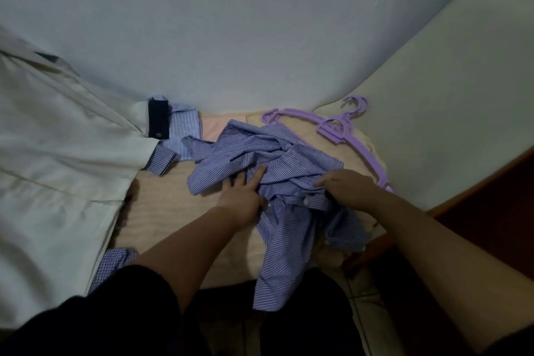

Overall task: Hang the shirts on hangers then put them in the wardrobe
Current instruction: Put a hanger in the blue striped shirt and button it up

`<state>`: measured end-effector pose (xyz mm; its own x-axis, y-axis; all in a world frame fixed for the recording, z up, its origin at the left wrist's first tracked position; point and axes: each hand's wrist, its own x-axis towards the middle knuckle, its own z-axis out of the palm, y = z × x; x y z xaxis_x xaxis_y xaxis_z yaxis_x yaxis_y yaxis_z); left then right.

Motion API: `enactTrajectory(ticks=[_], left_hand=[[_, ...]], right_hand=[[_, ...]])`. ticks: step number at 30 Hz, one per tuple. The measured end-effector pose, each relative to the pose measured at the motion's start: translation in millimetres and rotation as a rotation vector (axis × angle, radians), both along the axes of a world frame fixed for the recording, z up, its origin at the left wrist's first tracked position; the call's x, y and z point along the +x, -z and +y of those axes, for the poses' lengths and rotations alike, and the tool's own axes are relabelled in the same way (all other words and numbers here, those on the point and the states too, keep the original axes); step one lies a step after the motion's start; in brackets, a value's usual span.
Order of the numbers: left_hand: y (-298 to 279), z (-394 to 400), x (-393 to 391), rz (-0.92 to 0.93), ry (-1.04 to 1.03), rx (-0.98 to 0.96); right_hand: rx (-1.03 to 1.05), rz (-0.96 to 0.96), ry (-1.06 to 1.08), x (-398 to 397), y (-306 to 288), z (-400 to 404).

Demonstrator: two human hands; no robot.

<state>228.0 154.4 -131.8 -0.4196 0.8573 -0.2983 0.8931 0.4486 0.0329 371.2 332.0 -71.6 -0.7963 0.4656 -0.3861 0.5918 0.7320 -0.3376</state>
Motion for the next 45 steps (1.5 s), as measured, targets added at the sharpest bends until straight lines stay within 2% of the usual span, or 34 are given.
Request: enactTrajectory(ticks=[3,5,7,9,11,13,17,18,21,22,23,25,28,30,33,35,39,40,43,45], left_hand=[[-8,0,-6,-0.034,-0.015,0.054],[-21,-1,-18,-0.122,-0.049,0.110],[-37,-4,-31,-0.102,-0.041,0.216],[-57,-10,-39,-0.005,-0.037,0.299],[-77,-16,-38,0.076,-0.070,0.344],[-92,-21,-36,0.073,-0.098,0.416],[-107,-37,-35,-0.307,-0.234,0.547],[-109,-40,-34,-0.435,-0.297,0.583],[-115,-46,-24,-0.969,-0.538,0.726],[-116,-48,-22,-1.053,-0.578,0.765],[-119,-49,-21,-1.051,-0.588,0.793],[-126,-54,-23,-0.927,-0.571,0.792],[-146,-65,-30,-0.778,-0.515,0.738],[-163,-72,-32,-0.692,-0.424,0.689],[-194,-79,-34,-0.641,-0.294,0.650],[-219,-83,-32,-0.610,-0.208,0.644],[-268,-95,-33,-0.505,-0.075,0.627],[-278,-98,-33,-0.472,-0.065,0.634],[-298,-109,-36,-0.330,-0.059,0.663],[-305,-118,-39,-0.228,-0.067,0.699]], right_hand=[[0.088,0.013,-0.042,-4,1,-17],[0.114,0.122,-0.042,-8,-2,-28],[0.129,0.229,-0.071,-16,-9,-39],[0.040,0.286,-0.074,-27,-18,-53],[-0.144,0.292,-0.060,-38,-27,-69],[-0.308,0.324,-0.036,-46,-35,-84],[-0.462,0.379,0.078,-56,-45,-100],[-0.515,0.381,0.088,-59,-45,-103],[-0.689,0.380,0.082,-65,-41,-109],[-0.715,0.386,0.068,-65,-40,-112],[-0.712,0.395,0.057,-65,-43,-114],[-0.687,0.443,0.074,-63,-52,-114],[-0.515,0.620,0.161,-62,-77,-111],[-0.363,0.669,0.091,-64,-100,-108],[-0.236,0.600,-0.080,-71,-127,-104],[-0.264,0.533,-0.158,-75,-143,-107],[-0.677,0.499,-0.162,-85,-162,-117],[-0.715,0.494,-0.164,-88,-167,-119],[-0.562,0.543,-0.190,-90,-184,-123],[-0.507,0.695,-0.120,-89,-193,-122]])
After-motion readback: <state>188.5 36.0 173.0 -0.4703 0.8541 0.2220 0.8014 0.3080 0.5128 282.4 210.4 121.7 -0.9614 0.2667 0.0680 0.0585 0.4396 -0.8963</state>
